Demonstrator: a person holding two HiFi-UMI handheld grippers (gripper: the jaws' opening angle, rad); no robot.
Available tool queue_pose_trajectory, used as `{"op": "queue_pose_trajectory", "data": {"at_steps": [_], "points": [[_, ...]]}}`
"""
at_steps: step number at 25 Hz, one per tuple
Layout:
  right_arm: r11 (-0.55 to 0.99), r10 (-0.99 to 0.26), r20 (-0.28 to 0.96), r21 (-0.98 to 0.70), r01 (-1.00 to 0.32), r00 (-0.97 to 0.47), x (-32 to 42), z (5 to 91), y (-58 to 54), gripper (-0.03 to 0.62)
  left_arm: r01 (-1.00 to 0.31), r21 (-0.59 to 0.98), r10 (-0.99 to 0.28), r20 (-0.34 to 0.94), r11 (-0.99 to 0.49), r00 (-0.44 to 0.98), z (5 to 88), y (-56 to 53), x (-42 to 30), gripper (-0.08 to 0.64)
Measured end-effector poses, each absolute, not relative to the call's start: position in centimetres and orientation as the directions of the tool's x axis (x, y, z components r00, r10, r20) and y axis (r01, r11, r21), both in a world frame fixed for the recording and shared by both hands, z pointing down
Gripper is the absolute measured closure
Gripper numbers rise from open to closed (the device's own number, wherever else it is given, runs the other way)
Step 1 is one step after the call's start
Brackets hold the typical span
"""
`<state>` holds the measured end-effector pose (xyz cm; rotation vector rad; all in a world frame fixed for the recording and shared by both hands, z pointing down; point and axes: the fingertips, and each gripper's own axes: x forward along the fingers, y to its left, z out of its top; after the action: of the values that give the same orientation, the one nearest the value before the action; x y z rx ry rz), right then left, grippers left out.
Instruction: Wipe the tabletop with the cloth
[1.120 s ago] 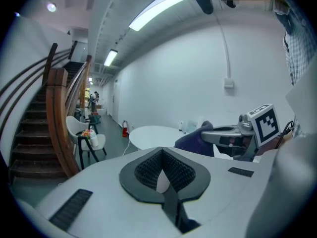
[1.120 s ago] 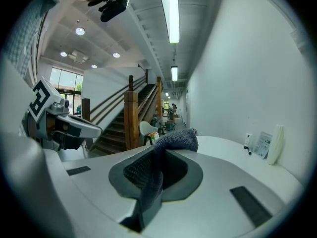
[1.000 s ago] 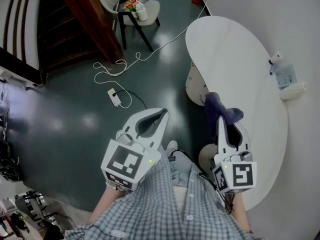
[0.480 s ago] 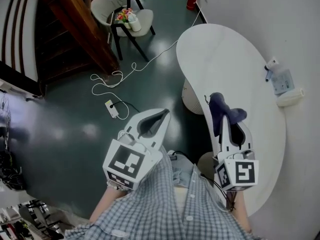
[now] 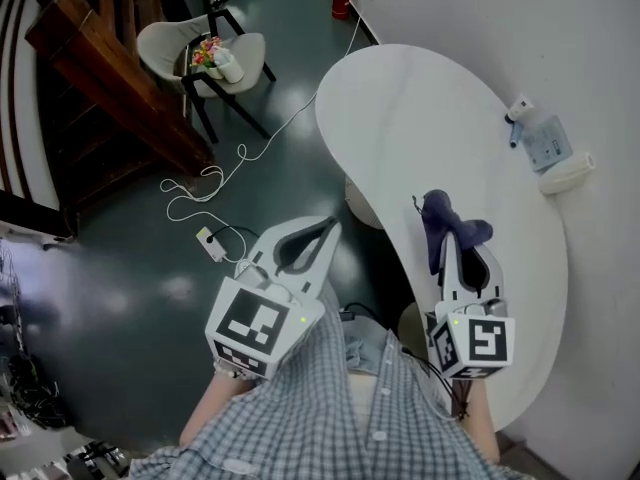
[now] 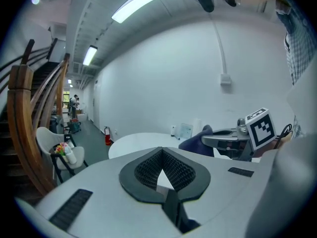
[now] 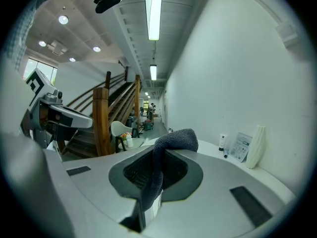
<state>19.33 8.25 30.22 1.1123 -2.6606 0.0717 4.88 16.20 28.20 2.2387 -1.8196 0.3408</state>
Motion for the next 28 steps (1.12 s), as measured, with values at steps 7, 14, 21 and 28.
{"op": "queue_pose_trajectory", "data": {"at_steps": [7, 14, 21, 28], "points": [[0.598, -0.774, 0.298, 0.05, -0.8, -0.559, 19.8, 32.1, 4.8, 0.569, -0.948, 0.036, -0.891, 0.33, -0.316, 0.31, 28.4, 10.7, 3.5, 0.555], [0.453, -0.839, 0.366, 0.062, -0.889, -0.402, 20.6, 33.9, 1.4, 0.569, -0.904, 0.04, -0.838, 0.359, -0.426, 0.41, 28.4, 5.1, 1.1, 0.555], [0.27, -0.88, 0.428, 0.096, -0.958, -0.205, 21.2, 35.8, -0.4, 0.569, -0.844, 0.042, -0.772, 0.382, -0.534, 0.508, 28.8, 0.1, -1.3, 0.555], [0.141, -0.855, 0.512, 0.074, -0.987, -0.083, 21.1, 39.0, -0.4, 0.569, -0.793, 0.056, -0.715, 0.398, -0.607, 0.575, 29.6, -4.0, -3.1, 0.555]]}}
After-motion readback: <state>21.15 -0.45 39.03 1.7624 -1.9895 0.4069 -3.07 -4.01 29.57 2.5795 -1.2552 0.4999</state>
